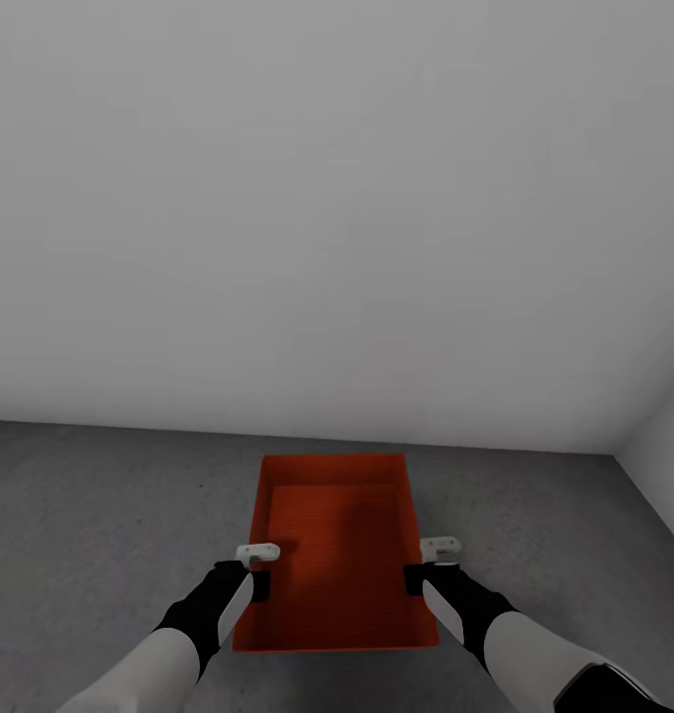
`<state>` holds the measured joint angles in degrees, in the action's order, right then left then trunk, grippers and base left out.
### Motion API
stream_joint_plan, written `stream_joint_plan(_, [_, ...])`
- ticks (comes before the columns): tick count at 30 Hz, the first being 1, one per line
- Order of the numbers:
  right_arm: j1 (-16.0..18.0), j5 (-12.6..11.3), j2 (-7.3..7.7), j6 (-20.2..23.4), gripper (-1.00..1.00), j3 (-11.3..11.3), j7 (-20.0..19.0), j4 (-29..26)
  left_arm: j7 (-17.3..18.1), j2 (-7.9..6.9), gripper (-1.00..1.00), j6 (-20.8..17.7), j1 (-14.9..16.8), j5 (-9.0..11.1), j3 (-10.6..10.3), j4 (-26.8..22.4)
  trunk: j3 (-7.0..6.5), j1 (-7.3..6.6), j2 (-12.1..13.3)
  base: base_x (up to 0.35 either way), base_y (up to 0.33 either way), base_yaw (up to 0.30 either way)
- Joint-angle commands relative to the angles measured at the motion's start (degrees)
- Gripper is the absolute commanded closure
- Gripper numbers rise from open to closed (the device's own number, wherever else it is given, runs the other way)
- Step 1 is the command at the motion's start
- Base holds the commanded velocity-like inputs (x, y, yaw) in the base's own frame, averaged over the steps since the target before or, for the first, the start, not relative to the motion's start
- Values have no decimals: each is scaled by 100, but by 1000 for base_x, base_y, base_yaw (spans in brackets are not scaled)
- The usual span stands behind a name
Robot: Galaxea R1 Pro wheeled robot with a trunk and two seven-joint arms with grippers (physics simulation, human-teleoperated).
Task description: Move the two storage containers from the living room to the garage. In the garage, place one container on the floor and stack the other container on top of it (either order is fine).
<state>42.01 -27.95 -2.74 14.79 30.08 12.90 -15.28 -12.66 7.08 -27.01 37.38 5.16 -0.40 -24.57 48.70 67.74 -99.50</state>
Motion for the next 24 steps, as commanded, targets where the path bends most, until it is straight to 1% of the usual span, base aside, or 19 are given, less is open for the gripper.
stream_joint_plan(1, [1, -9, 9, 33, 100, 138, 55, 69, -61, -248, 100, -50, 6, -107, 66, -22, 4, -1, -2, 0, 0, 0])
stream_joint_plan(4, [1, -9, 10, 33, 100, 138, 55, 69, -59, -246, 100, -50, 6, -106, 61, -22, 4, -1, -2, 0, 0, 0])
stream_joint_plan(14, [1, -9, 10, 33, 100, 138, 55, 69, -57, -245, 100, -50, 6, -108, 60, -22, 184, 219, -403, 0, 0, 0])
stream_joint_plan(20, [1, -9, 10, 33, 100, 138, 55, 69, -60, -243, 100, -50, 6, -104, 66, -22, 184, 219, -403, 0, 0, 0])
stream_joint_plan(24, [1, -9, 10, 33, 100, 138, 55, 69, -59, -248, 100, -50, 6, -104, 66, -22, 255, 307, -564, 0, 0, 0])
